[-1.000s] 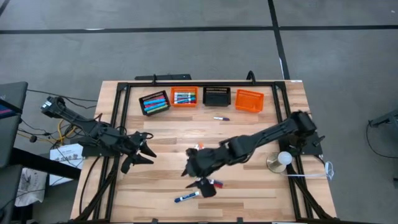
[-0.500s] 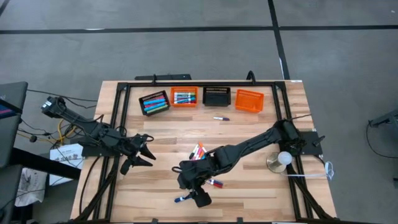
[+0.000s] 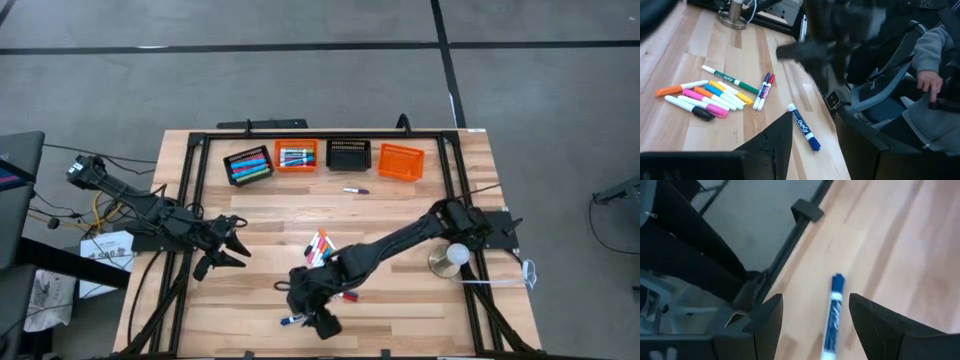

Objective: Pick & Place Markers
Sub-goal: Put the blue marker pen into the left orange bin

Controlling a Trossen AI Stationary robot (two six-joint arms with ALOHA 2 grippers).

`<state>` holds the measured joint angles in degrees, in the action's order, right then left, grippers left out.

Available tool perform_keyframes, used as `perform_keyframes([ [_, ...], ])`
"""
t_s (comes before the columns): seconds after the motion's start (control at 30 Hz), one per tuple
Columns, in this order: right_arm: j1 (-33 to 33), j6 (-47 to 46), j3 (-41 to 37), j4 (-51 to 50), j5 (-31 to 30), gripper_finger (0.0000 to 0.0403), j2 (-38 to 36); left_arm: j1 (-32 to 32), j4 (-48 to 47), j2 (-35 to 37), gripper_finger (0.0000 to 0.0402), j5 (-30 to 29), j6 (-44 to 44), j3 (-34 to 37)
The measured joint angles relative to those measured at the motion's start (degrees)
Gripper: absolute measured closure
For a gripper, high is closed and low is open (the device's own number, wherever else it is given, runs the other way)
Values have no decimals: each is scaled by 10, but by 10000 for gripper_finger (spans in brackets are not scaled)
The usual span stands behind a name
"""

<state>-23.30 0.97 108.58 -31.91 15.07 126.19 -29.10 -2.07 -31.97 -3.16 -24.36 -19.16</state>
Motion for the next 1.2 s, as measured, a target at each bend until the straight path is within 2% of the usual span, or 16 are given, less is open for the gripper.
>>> perform_keyframes([
  [0.53, 0, 5, 1, -23, 2, 184, 81, 2, 0, -11, 253, 2, 0, 2],
  [0.73, -6, 11, 0, -18, -25, 186, 83, 3, 0, -11, 253, 2, 1, 2],
  [0.97, -7, 25, -1, -12, -30, 215, 100, 3, 0, -11, 253, 2, 1, 2],
  [1.2, -3, 16, 2, -5, -5, 246, 133, 3, 0, -11, 253, 2, 1, 2],
])
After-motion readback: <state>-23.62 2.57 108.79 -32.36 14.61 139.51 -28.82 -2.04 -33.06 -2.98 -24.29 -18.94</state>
